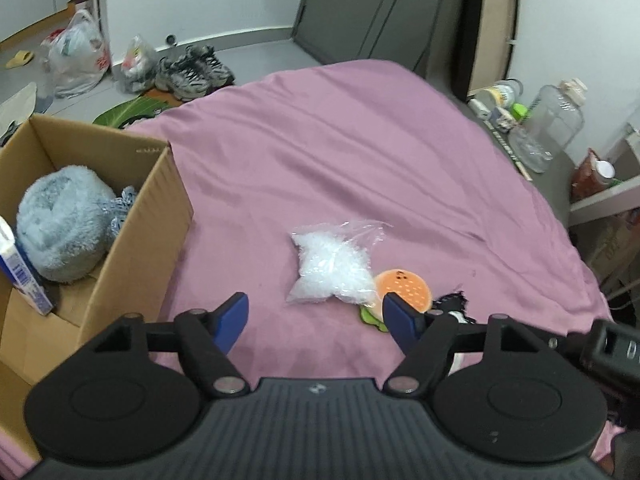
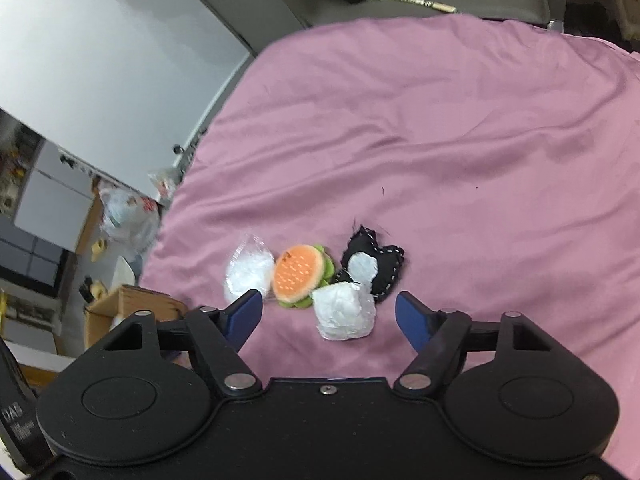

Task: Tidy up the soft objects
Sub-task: 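Grasp the cotton bag with left gripper while right grasps the white tissue bundle, then carry both items over the box and open both grippers to drop them, then move both grippers from the box toward the burger and black heart plush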

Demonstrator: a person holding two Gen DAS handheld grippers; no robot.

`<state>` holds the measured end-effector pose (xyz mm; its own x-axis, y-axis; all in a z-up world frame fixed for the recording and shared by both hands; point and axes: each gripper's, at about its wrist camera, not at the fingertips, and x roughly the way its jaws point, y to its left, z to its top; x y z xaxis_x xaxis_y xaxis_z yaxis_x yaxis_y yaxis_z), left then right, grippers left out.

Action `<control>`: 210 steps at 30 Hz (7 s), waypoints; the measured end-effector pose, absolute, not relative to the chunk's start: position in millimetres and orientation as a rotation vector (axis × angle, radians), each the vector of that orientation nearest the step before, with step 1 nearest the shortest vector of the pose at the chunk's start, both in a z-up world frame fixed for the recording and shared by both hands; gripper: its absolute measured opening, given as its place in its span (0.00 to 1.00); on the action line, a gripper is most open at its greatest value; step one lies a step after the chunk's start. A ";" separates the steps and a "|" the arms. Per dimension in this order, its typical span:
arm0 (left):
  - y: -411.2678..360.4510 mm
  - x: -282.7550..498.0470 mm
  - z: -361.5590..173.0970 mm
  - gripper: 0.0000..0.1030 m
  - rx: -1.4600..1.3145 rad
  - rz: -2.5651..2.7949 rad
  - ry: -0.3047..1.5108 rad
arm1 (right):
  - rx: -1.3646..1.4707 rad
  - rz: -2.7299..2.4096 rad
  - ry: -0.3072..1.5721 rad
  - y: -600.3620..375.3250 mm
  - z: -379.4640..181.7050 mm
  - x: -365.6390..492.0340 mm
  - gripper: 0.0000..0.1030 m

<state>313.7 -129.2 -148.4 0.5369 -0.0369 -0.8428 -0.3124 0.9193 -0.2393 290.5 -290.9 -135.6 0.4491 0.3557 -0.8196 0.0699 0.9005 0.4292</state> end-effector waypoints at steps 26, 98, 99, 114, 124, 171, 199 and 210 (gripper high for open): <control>-128.2 376.7 -206.1 0.54 -0.460 0.201 1.073 | 0.194 0.259 1.259 -246.1 -188.8 324.6 0.44; 61.7 163.6 -71.4 0.37 -0.534 0.272 0.849 | 0.171 0.512 0.834 -103.4 -48.4 188.3 0.44; 63.2 162.9 -74.9 0.37 -0.537 0.274 0.853 | 0.159 0.514 0.834 -99.1 -49.1 187.8 0.44; 77.4 175.1 -112.4 0.37 -0.567 0.296 0.929 | 0.070 0.548 0.881 -39.7 -72.2 188.4 0.44; 84.3 179.1 -110.6 0.49 -0.560 0.293 0.912 | 0.039 0.543 0.928 -31.7 -84.4 192.3 0.44; 9.0 201.7 -39.8 0.88 -0.296 0.239 0.835 | 0.175 0.409 0.828 -152.1 -29.9 215.1 0.91; -117.8 296.4 -86.0 0.88 -0.256 0.097 0.894 | 0.437 0.221 0.870 -296.7 -74.4 273.6 0.87; -150.1 333.5 -128.3 0.85 -0.323 0.094 0.979 | 0.502 0.192 0.968 -308.5 -111.0 295.9 0.77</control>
<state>333.5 -150.1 -128.3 0.5581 -0.0665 -0.8271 -0.2226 0.9483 -0.2264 295.9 -308.5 -111.0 0.5609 0.3740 -0.7386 0.0644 0.8697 0.4893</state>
